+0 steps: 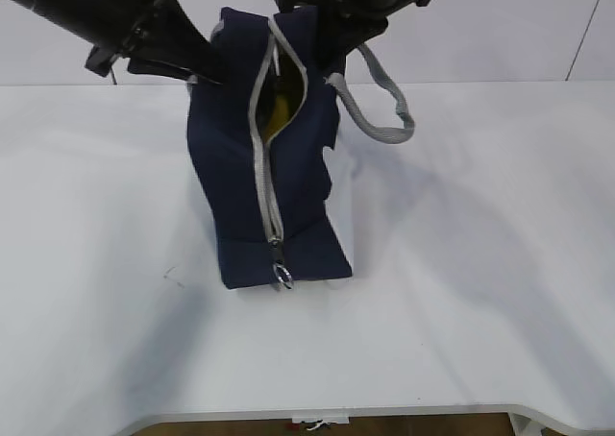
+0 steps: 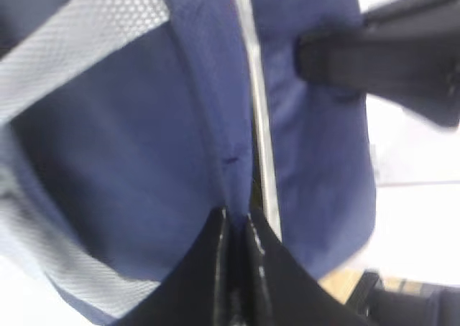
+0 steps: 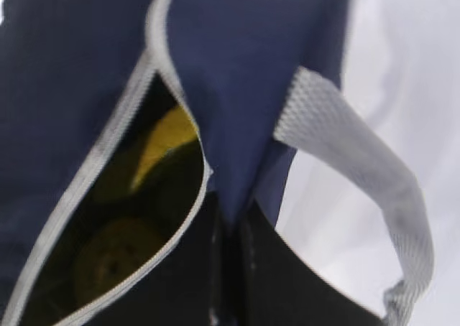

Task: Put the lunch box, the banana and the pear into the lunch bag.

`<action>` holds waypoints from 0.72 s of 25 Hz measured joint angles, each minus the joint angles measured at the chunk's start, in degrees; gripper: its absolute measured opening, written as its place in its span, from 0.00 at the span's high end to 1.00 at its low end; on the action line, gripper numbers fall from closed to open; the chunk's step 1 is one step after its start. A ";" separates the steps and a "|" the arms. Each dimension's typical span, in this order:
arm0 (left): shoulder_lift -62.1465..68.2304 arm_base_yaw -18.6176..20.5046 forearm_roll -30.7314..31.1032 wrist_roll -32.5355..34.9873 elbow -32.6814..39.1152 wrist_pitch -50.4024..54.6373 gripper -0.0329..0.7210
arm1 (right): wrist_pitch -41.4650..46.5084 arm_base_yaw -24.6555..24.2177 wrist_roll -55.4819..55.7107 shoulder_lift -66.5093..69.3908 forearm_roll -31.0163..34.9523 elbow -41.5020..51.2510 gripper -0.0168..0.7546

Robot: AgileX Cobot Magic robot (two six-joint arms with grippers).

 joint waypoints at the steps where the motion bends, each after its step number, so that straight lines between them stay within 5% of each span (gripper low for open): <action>1: 0.12 -1.08 -0.13 0.00 0.00 -1.61 0.95 | 0.12 0.00 -0.04 -0.87 -1.28 1.18 0.96; 6: 0.98 -6.33 0.07 0.00 0.00 -7.93 0.95 | 0.39 -0.16 -0.27 -1.69 -4.83 2.49 0.96; 12: 3.96 -7.83 -0.78 0.11 0.00 -9.81 0.95 | 0.39 -0.16 -0.27 -1.69 -7.51 2.49 0.94; 16: 4.35 -7.83 0.37 0.11 0.00 -10.21 0.87 | 0.01 -0.16 -0.95 -1.69 -7.51 2.49 0.66; 18: 4.35 -7.83 2.22 0.21 0.00 -10.09 0.70 | -0.09 -0.16 -1.16 -1.69 -7.51 2.49 0.47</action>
